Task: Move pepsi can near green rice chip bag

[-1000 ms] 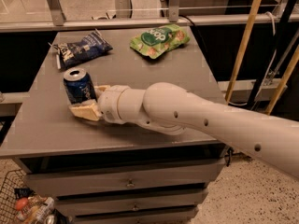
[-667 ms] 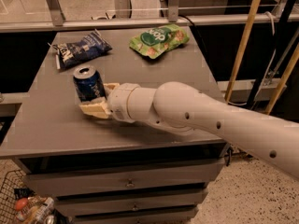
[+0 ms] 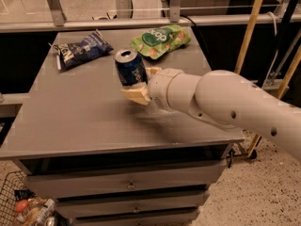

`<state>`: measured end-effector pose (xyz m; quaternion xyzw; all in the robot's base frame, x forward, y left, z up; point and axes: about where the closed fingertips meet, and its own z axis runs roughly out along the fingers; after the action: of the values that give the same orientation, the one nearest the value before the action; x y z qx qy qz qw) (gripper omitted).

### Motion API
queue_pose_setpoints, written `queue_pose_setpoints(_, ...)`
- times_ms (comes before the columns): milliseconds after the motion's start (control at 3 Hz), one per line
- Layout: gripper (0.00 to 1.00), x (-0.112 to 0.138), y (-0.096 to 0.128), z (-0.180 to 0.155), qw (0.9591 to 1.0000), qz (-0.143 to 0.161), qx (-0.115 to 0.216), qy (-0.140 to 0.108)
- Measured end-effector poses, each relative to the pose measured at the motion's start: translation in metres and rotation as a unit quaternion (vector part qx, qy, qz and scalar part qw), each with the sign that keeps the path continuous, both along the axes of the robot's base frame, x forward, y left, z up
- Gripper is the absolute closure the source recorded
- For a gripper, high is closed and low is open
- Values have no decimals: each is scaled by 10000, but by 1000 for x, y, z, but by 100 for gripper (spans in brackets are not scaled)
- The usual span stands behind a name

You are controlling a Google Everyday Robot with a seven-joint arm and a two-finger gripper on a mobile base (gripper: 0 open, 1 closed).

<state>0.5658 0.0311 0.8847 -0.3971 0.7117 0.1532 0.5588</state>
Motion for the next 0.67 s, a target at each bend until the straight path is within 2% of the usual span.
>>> queue_pose_setpoints(333,100,0,0,0,10000,0,0,0)
queue_pose_setpoints(667,100,8,-14,2,9997,-232,-34,-6)
